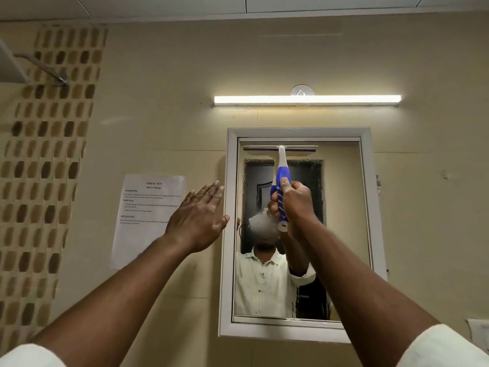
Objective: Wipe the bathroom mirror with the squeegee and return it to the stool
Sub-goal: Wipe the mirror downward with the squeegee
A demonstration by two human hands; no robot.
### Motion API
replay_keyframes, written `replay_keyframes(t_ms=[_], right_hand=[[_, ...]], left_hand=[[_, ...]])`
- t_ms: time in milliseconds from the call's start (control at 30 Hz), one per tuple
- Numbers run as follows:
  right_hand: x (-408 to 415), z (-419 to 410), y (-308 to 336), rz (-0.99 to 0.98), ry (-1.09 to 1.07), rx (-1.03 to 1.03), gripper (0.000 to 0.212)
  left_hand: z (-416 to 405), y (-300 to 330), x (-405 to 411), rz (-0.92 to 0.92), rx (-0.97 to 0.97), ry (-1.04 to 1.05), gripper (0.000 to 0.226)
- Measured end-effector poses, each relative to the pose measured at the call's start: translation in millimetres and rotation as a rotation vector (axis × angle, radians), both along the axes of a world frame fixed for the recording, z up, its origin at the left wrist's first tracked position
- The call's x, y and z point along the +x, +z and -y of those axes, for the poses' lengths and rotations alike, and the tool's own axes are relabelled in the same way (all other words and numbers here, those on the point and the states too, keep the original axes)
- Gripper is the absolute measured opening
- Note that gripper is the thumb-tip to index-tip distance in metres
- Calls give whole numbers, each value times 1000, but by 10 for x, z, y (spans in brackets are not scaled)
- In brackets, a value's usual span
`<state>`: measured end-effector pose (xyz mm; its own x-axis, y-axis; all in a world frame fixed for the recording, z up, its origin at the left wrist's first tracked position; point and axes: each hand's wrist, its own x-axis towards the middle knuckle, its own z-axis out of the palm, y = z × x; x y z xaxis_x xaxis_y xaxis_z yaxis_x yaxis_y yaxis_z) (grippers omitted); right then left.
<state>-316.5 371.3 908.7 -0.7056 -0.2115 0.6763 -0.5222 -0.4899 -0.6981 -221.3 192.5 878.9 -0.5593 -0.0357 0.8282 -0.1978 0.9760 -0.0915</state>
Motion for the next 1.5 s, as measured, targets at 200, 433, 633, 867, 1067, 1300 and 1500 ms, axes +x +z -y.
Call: replay_keyframes(t_ms=[200, 433, 633, 867, 1067, 1300, 1500], right_hand=[[-53, 84, 108, -8, 20, 4, 14], [-95, 103, 136, 20, 51, 11, 17], [-65, 109, 108, 40, 40, 58, 23], [-29, 99, -141, 116, 63, 66, 31], [27, 79, -492, 151, 3, 112, 37], [114, 48, -818, 155, -35, 156, 32], [150, 41, -1124, 182, -12, 179, 32]], left_hand=[[177, -29, 49, -10, 2, 9, 68], [276, -68, 104, -4, 15, 16, 68], [236, -103, 67, 14, 18, -1, 68], [144, -197, 33, 17, 25, -34, 68], [119, -424, 9, 81, 62, -40, 68], [170, -723, -31, 135, 104, -60, 68], [249, -987, -40, 181, 126, -56, 68]])
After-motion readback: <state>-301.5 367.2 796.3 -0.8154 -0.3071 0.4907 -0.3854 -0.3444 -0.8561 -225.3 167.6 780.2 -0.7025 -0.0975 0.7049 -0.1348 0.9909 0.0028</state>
